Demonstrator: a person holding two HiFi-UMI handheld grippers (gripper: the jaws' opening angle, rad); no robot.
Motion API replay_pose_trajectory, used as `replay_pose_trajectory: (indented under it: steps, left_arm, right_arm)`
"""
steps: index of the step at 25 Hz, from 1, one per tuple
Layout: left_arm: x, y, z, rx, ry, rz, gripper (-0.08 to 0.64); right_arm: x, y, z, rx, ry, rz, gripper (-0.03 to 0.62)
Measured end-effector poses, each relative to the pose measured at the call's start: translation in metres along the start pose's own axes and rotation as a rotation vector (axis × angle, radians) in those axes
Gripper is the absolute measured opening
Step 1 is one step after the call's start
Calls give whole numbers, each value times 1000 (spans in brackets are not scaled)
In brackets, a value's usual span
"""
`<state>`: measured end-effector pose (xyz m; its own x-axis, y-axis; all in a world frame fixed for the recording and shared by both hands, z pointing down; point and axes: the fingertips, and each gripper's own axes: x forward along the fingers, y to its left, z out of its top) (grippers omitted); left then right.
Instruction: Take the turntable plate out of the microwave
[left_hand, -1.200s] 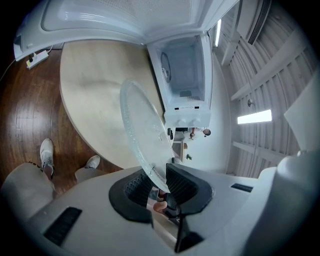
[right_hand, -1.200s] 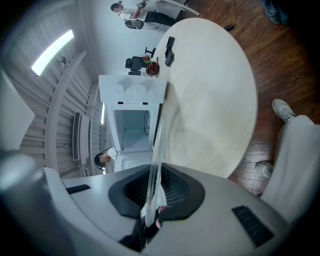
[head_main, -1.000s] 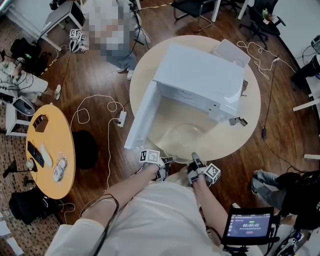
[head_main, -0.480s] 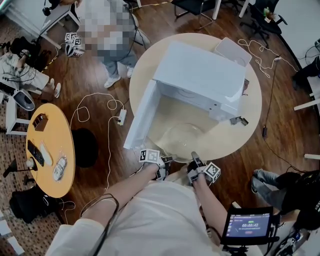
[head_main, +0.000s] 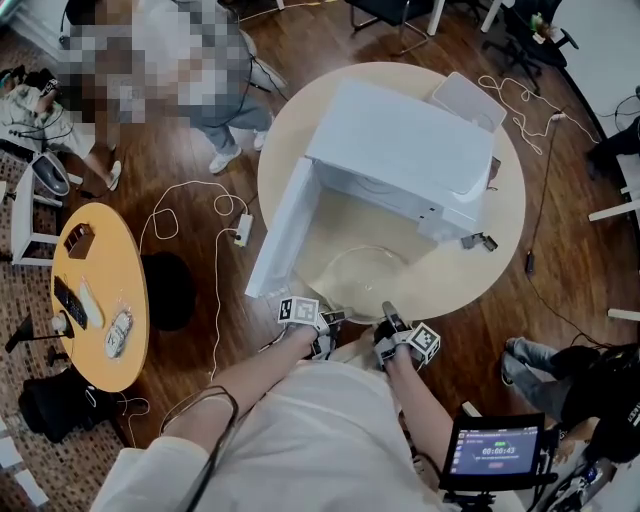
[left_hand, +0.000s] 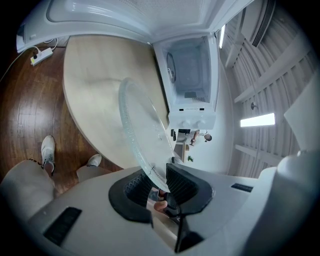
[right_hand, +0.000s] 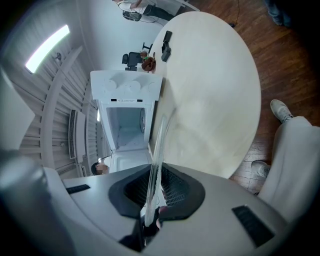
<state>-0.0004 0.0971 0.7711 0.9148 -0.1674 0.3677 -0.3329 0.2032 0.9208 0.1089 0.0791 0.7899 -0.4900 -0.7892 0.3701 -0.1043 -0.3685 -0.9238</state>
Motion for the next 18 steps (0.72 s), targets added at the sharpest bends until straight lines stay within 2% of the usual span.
replay_pose_trajectory:
  steps: [10,18]
  left_arm:
    - [2,4,2,-3,-6,6,67]
    - [0,10,2,10,-2,34,67]
  right_arm:
    - [3,-6,2,0,15,-5,31]
    - [4,-15,-4,10,97,-39,29]
